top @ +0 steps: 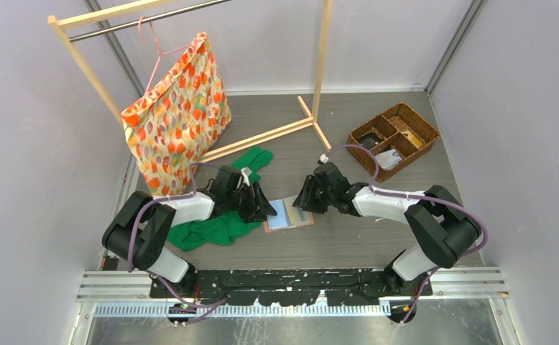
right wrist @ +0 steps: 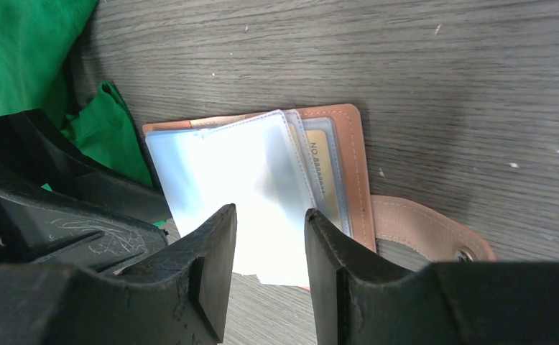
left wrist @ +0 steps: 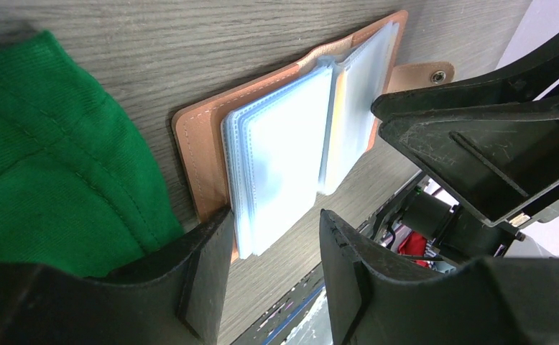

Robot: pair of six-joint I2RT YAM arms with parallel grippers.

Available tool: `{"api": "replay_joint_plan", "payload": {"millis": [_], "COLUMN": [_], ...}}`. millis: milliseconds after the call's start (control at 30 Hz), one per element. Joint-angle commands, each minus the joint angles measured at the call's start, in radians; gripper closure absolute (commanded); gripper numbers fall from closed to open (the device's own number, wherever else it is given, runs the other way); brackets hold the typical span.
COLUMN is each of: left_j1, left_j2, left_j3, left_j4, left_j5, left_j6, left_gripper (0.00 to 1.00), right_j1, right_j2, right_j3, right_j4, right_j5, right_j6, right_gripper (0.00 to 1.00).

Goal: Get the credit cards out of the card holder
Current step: Remove the credit card from the card holder.

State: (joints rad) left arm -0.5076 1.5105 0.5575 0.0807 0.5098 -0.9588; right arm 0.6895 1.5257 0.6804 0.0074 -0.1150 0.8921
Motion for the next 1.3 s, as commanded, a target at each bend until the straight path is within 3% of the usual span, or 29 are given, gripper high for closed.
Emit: {"api": "replay_joint_plan", "payload": {"millis": [0,233,467,1000,1267], "left_j1": [-0.001,-0.002,-0.002,-0.002,-0.001], "left_j2": [0.019,0.010,-0.006,0.002,0.004], "left_j3": [0.009,0.024,0.029,0.026,0.025], "left_j4": [-0.064,-0.104,-0.143,-0.131,-0.128], "left_j5": [-0.083,-0.093,-0.113,-0.108,-0.104], "left_j6": [0.061,0.079,0.099,0.095,0.094], "left_gripper": [0.50,0.51,0.51,0.51,0.51], "right_j1": [0.003,0.001,0.002,0.033,0.036], "right_j2": [0.013,-0.052,-0.042,0.023,0.015], "right_j3": [0.025,0.040,0.024,0.015,-0.010], "right_j4": [-0.044,-0.113,-0.089,-0.013,0.127], "right_j5": [-0.035,0.072,0.084,-0.018,-0.125], "right_j6": [-0.029,-0.045,-0.021,-0.013,0.035], "right_gripper": [0.55,0.55,0.54,0.55,0.55]}}
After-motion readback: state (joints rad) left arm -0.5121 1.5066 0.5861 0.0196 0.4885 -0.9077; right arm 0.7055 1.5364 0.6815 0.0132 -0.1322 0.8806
